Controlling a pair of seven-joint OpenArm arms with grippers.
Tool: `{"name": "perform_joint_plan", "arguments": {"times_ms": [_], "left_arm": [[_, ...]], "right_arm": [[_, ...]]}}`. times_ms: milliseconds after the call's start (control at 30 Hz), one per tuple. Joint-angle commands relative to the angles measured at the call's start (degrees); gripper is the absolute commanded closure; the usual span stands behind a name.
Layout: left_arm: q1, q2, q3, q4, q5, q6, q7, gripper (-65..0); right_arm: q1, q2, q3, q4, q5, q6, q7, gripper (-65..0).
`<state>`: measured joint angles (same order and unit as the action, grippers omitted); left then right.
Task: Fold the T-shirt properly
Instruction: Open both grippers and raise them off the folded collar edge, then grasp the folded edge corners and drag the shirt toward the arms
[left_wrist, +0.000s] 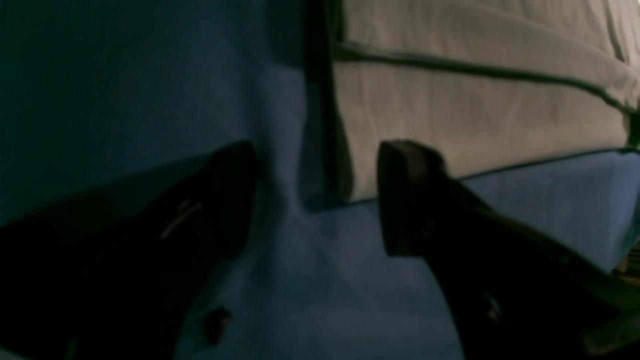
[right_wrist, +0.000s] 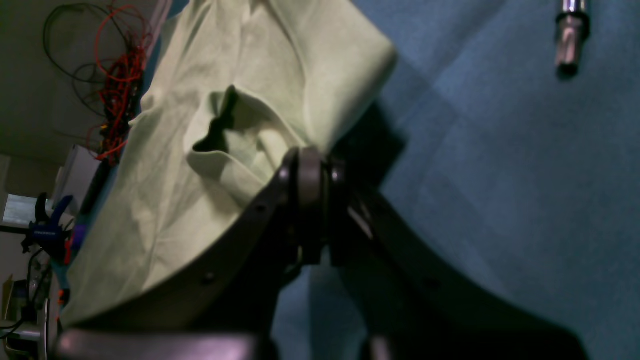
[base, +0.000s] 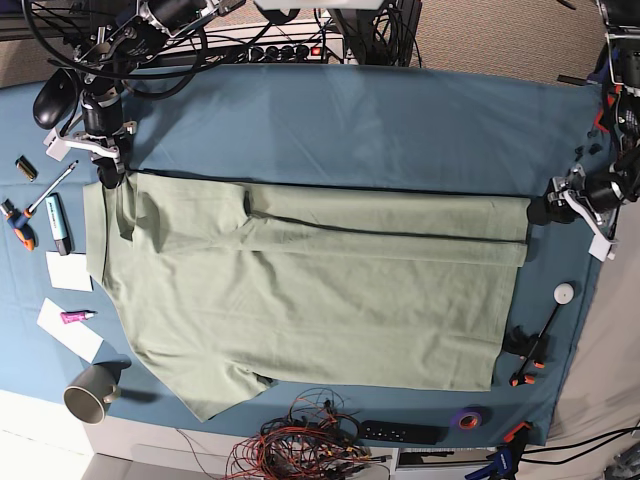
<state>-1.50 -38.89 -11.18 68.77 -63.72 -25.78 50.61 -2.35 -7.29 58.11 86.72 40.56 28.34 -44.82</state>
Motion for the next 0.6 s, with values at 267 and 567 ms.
{"name": "perform_joint_plan", "arguments": {"times_ms": [267, 567], "left_arm": [[-0.39, 0.70, 4.07, 0.61, -0.17, -0.90, 1.81, -38.4], [-0.39, 0.81, 4.04, 0.61, -0.55, -1.14, 2.19, -11.0]], "right_arm": [[0.46, 0.31, -0.04, 0.44, 0.76, 0.39, -0.22, 0.0], [0.44, 0.33, -0.04, 0.44, 0.76, 1.99, -0.55, 0.0]]}}
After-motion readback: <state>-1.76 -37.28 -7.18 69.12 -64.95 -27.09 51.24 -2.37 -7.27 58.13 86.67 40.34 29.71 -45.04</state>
